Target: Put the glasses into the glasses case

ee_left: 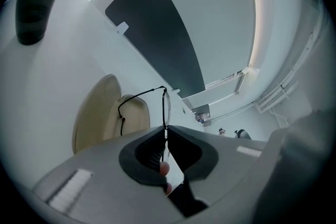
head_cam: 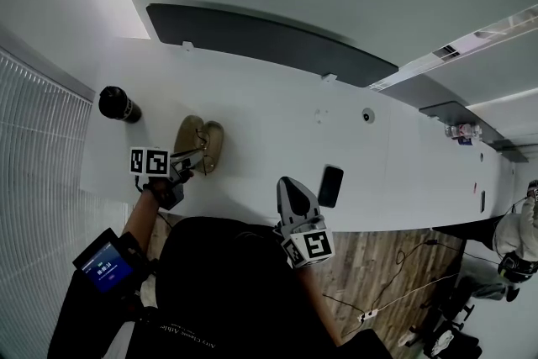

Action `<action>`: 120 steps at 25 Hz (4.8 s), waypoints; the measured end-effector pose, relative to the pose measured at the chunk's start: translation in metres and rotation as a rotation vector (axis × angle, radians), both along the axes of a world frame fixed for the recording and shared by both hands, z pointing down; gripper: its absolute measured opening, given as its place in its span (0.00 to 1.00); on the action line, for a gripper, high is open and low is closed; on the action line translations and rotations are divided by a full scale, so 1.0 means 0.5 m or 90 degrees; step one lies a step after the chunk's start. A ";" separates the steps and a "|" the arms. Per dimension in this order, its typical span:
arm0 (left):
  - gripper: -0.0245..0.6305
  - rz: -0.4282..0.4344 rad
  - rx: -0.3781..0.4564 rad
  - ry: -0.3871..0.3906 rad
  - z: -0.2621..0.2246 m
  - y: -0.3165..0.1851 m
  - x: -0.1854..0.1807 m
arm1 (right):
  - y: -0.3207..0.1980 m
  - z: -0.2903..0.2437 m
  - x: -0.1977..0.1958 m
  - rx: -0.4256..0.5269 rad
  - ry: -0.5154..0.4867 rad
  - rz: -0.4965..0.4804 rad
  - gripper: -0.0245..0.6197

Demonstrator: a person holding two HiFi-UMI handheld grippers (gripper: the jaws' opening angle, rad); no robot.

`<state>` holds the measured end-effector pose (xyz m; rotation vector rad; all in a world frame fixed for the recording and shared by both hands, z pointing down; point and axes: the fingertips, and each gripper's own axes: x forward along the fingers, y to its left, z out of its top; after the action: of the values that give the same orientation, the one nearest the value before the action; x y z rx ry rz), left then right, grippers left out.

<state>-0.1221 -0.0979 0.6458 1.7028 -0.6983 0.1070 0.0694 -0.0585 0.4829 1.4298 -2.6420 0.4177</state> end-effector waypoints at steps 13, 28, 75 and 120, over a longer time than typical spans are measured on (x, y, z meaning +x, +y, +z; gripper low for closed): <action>0.07 0.114 -0.005 -0.007 -0.026 0.012 0.018 | 0.000 -0.008 0.000 -0.018 -0.004 0.004 0.05; 0.07 0.192 0.032 -0.050 -0.039 0.014 0.039 | -0.010 0.009 0.004 -0.022 -0.002 0.011 0.05; 0.07 0.031 -0.071 0.238 -0.103 -0.021 -0.021 | 0.014 0.326 -0.347 0.070 0.320 -0.482 0.31; 0.07 0.066 -0.157 0.236 -0.010 0.005 -0.005 | 0.003 0.464 -0.413 0.089 0.527 -0.625 0.26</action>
<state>-0.1246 -0.0955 0.6409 1.4682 -0.3063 -0.0489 -0.1370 -0.0573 0.7151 0.0873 -2.2606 -0.3849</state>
